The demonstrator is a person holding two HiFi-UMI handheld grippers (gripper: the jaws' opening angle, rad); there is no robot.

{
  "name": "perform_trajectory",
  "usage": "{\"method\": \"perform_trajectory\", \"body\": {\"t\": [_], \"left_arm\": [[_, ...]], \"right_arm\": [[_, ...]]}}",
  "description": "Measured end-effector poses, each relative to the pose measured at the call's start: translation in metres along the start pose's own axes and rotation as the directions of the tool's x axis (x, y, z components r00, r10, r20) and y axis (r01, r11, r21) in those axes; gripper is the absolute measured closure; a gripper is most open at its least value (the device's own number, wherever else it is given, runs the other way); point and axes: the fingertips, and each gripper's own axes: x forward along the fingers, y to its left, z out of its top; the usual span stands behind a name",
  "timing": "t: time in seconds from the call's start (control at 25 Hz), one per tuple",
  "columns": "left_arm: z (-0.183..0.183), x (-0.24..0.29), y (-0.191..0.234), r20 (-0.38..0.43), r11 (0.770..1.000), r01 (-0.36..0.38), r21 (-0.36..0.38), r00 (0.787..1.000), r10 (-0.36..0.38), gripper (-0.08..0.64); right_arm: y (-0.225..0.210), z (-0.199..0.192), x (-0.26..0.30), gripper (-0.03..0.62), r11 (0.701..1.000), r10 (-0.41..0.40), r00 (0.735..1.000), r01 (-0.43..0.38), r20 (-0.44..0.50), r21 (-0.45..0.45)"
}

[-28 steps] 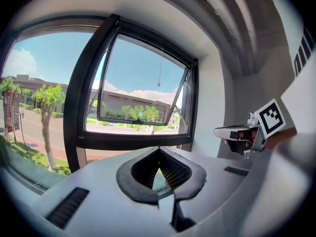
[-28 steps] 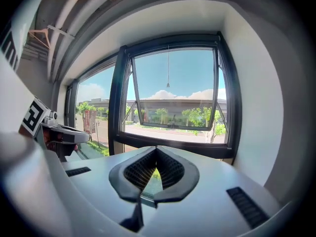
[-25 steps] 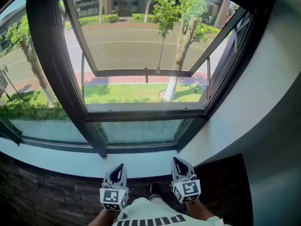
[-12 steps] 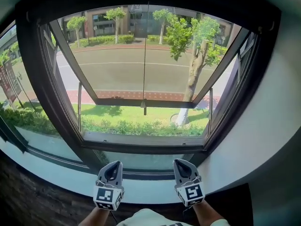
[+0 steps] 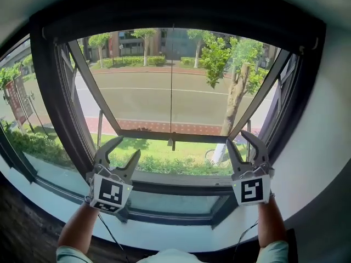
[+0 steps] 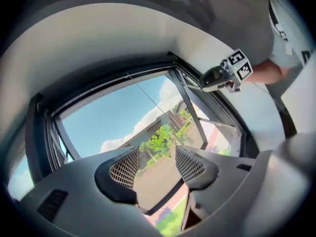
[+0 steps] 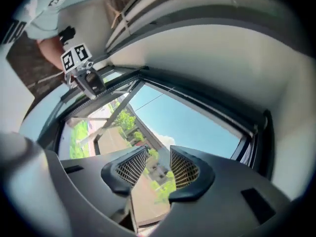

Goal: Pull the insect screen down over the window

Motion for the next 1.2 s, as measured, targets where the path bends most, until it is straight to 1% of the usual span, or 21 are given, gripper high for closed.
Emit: {"method": "perform_trajectory", "body": {"t": [0.04, 0.08, 0.12, 0.16, 0.24, 0.32, 0.4, 0.48, 0.56, 0.64, 0.72, 0.8, 0.88, 0.96, 1.04, 1.16, 1.2], "left_arm": [[0.009, 0.004, 0.019, -0.005, 0.996, -0.035, 0.078, 0.999, 0.035, 0.334], [0.02, 0.009, 0.039, -0.003, 0.985, -0.075, 0.157, 0.997, 0.077, 0.321], [0.03, 0.013, 0.058, 0.001, 0.965, -0.115, 0.236, 0.993, 0.118, 0.311], [0.04, 0.018, 0.078, -0.001, 0.939, -0.146, 0.31, 0.988, 0.154, 0.31], [0.055, 0.028, 0.112, -0.032, 0.885, -0.174, 0.432, 0.978, 0.208, 0.287], [0.07, 0.037, 0.144, -0.062, 0.84, -0.185, 0.509, 0.966, 0.25, 0.258], [0.086, 0.044, 0.174, -0.066, 0.809, -0.204, 0.551, 0.956, 0.287, 0.216], [0.101, 0.048, 0.203, -0.06, 0.789, -0.228, 0.57, 0.947, 0.316, 0.184], [0.114, 0.05, 0.226, -0.056, 0.772, -0.247, 0.586, 0.938, 0.342, 0.17], [0.123, 0.053, 0.244, -0.058, 0.753, -0.256, 0.606, 0.93, 0.362, 0.164], [0.125, 0.057, 0.258, -0.075, 0.742, -0.248, 0.622, 0.925, 0.373, 0.164], [0.127, 0.061, 0.266, -0.089, 0.736, -0.236, 0.634, 0.924, 0.373, 0.161], [0.129, 0.062, 0.267, -0.086, 0.727, -0.223, 0.649, 0.928, 0.362, 0.152], [0.12, 0.061, 0.266, -0.112, 0.724, -0.191, 0.663, 0.931, 0.348, 0.141], [0.102, 0.063, 0.269, -0.165, 0.719, -0.15, 0.679, 0.923, 0.348, 0.141], [0.09, 0.068, 0.276, -0.171, 0.68, -0.159, 0.716, 0.904, 0.391, 0.141], [0.089, 0.069, 0.279, -0.172, 0.676, -0.162, 0.719, 0.9, 0.4, 0.141]], "right_arm": [[-0.014, 0.012, 0.008, 0.452, 0.996, -0.02, 1.0, 0.02, 0.002, -0.083], [-0.028, 0.024, 0.016, 0.446, 0.987, -0.042, 0.999, 0.043, 0.006, -0.157], [-0.042, 0.036, 0.023, 0.445, 0.973, -0.065, 0.998, 0.066, 0.011, -0.222], [-0.057, 0.048, 0.031, 0.443, 0.956, -0.086, 0.996, 0.087, 0.016, -0.279], [-0.086, 0.072, 0.048, 0.436, 0.916, -0.126, 0.992, 0.121, 0.013, -0.382], [-0.113, 0.095, 0.063, 0.425, 0.875, -0.162, 0.987, 0.142, -0.003, -0.462], [-0.135, 0.114, 0.077, 0.414, 0.846, -0.189, 0.982, 0.155, -0.016, -0.51], [-0.153, 0.127, 0.09, 0.405, 0.817, -0.209, 0.977, 0.156, -0.033, -0.555], [-0.165, 0.135, 0.104, 0.4, 0.79, -0.22, 0.974, 0.146, -0.053, -0.596], [-0.173, 0.133, 0.116, 0.4, 0.764, -0.226, 0.969, 0.113, -0.099, -0.636], [-0.179, 0.124, 0.126, 0.4, 0.743, -0.232, 0.959, 0.068, -0.161, -0.665], [-0.185, 0.112, 0.132, 0.4, 0.729, -0.241, 0.945, 0.025, -0.222, -0.684], [-0.189, 0.102, 0.136, 0.4, 0.716, -0.254, 0.929, -0.007, -0.269, -0.699], [-0.19, 0.097, 0.138, 0.4, 0.712, -0.262, 0.922, -0.015, -0.285, -0.702], [-0.189, 0.097, 0.14, 0.4, 0.714, -0.264, 0.921, -0.012, -0.285, -0.7], [-0.188, 0.095, 0.14, 0.4, 0.699, -0.267, 0.916, -0.03, -0.3, -0.714], [-0.187, 0.094, 0.14, 0.4, 0.695, -0.264, 0.914, -0.042, -0.309, -0.717]]}}
